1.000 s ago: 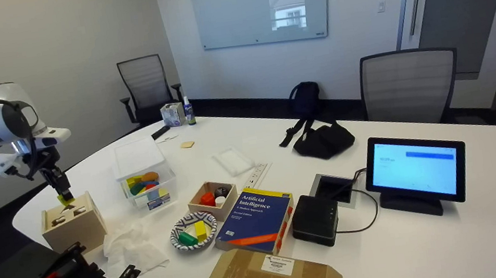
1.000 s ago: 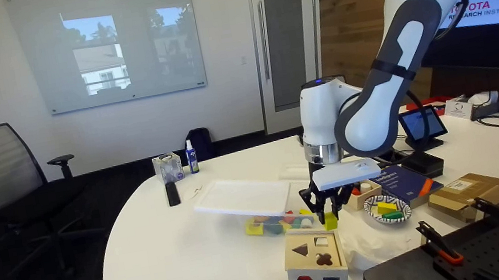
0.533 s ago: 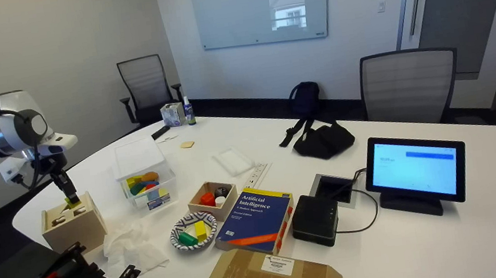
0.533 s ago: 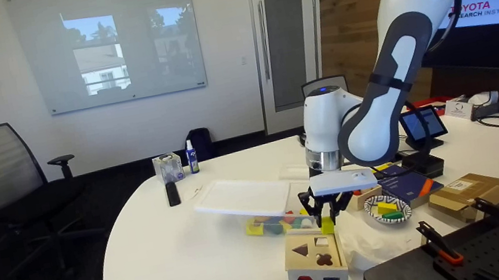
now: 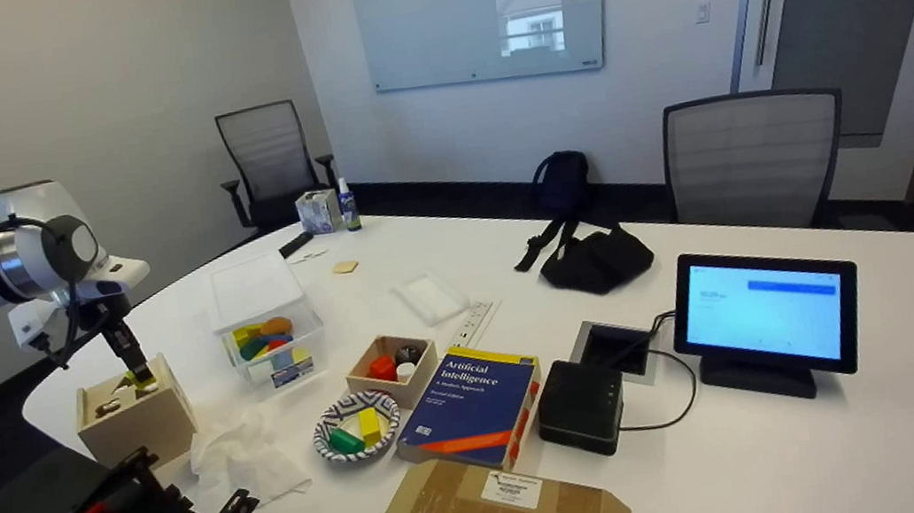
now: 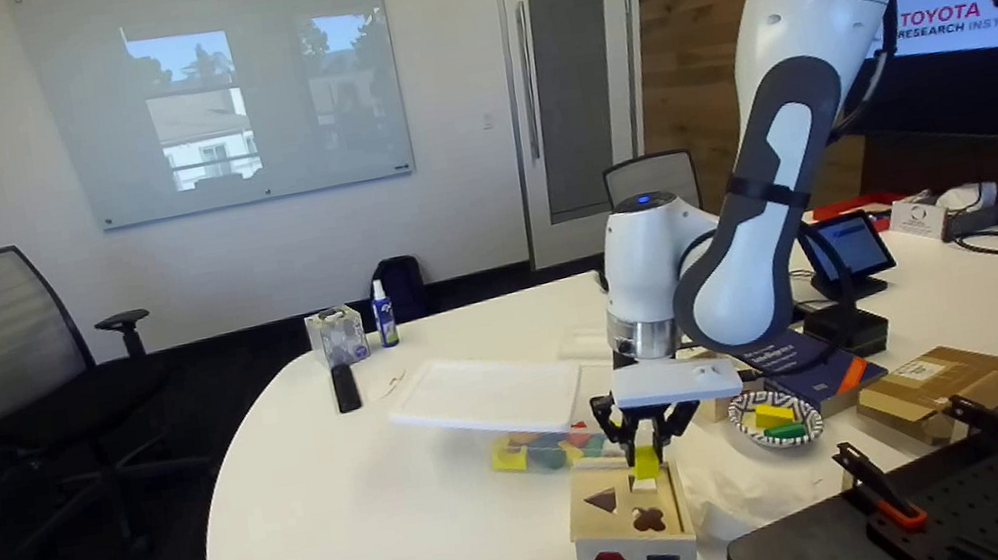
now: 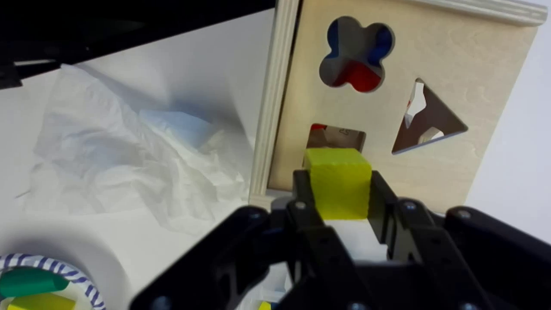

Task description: Remove the square yellow block from the plate and put in the shape sorter using the square opening

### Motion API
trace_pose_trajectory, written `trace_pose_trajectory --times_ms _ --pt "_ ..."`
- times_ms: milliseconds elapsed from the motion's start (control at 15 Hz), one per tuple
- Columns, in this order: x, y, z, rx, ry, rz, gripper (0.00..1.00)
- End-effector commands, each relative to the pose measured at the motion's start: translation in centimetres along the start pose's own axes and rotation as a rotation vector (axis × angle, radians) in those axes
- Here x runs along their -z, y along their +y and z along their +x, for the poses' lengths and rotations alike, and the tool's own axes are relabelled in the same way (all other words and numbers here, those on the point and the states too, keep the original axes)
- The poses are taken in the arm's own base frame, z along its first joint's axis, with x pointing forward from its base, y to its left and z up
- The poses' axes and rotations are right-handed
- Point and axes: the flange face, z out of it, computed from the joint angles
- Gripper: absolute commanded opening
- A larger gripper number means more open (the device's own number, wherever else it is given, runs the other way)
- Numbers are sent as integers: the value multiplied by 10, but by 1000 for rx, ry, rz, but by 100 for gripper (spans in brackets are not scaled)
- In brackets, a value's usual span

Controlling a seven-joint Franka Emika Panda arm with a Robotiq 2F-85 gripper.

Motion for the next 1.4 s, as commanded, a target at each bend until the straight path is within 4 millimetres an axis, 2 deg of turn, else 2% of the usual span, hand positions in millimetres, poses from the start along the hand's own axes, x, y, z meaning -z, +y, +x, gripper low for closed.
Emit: trace_pose_trajectory --times_ms 0,467,1333 --pt "-5 -9 2 -24 25 11 9" --pt "-20 -12 -5 -36 7 1 9" --pt "-20 -11 -4 -131 -2 -4 9"
